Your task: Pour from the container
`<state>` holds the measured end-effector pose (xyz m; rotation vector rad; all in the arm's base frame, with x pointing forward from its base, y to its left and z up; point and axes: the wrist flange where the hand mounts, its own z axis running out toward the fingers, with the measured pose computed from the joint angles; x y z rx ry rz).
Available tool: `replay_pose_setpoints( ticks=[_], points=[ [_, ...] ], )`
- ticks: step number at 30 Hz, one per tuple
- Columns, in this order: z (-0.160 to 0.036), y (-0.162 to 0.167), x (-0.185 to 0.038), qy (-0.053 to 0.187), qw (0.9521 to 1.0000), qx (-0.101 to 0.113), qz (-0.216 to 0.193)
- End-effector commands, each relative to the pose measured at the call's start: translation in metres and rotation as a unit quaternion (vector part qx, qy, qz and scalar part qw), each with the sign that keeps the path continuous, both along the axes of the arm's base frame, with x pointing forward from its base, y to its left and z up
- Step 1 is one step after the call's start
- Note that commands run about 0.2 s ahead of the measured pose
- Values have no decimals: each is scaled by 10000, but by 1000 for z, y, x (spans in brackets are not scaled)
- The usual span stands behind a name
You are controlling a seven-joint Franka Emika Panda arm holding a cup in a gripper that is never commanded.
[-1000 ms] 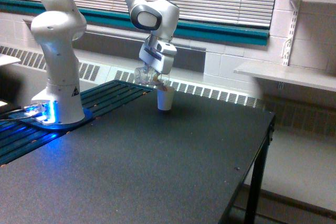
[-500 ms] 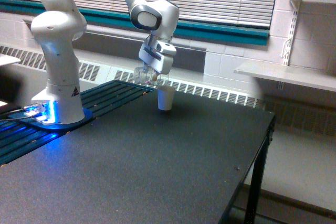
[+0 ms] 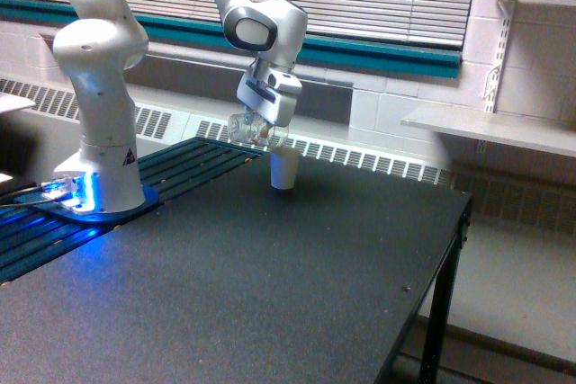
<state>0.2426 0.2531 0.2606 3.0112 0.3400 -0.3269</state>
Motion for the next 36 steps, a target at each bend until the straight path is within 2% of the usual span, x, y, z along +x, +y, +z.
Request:
replay_pose_setpoints(
  ticks=[1, 6, 10, 12, 14, 17, 20, 23, 26, 29, 36],
  points=[
    [9, 0, 5, -60, 10000, -6, 66],
    [10, -1, 3, -8, 9999, -32, 132],
    [14, -1, 10, -87, 9999, -35, 73],
    [9, -5, 3, 51, 9998, -136, 169],
    [7, -6, -4, 157, 9994, -148, 259],
    [14, -1, 1, 9, 9999, -41, 168],
    [11, -1, -4, 123, 9995, -70, 274],
    [14, 0, 1, 27, 9998, -50, 204],
    [12, -2, -3, 118, 9995, -84, 278],
    [15, -2, 3, 22, 9998, -59, 184],
    [12, -2, -3, 108, 9996, -81, 229]
  ],
)
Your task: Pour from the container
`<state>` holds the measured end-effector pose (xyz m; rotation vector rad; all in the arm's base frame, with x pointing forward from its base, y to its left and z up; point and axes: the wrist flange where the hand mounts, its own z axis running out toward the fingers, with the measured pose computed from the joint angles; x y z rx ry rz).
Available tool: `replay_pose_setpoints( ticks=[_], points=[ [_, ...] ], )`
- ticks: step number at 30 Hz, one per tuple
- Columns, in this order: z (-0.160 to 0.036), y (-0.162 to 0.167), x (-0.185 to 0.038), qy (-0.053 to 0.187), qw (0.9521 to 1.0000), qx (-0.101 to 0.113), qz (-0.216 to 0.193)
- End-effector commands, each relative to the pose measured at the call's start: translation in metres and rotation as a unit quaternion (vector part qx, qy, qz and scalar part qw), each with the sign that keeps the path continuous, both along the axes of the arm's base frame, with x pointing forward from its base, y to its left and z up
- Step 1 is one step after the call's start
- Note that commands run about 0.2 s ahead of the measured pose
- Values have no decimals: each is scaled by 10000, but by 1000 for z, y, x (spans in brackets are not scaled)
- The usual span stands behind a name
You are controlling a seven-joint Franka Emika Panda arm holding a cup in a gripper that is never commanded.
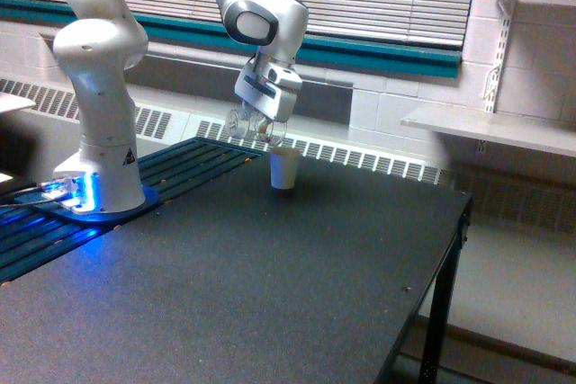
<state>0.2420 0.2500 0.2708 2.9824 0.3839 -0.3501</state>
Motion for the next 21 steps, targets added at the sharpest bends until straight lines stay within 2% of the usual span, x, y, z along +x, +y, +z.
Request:
replay_pose_setpoints(
  ticks=[1, 7, 21],
  points=[
    [2, 2, -2, 18, 10000, 27, 59],
    [3, 2, -1, 12, 10000, 33, 38],
    [9, 4, 9, -167, 9998, 93, 58]
  ],
)
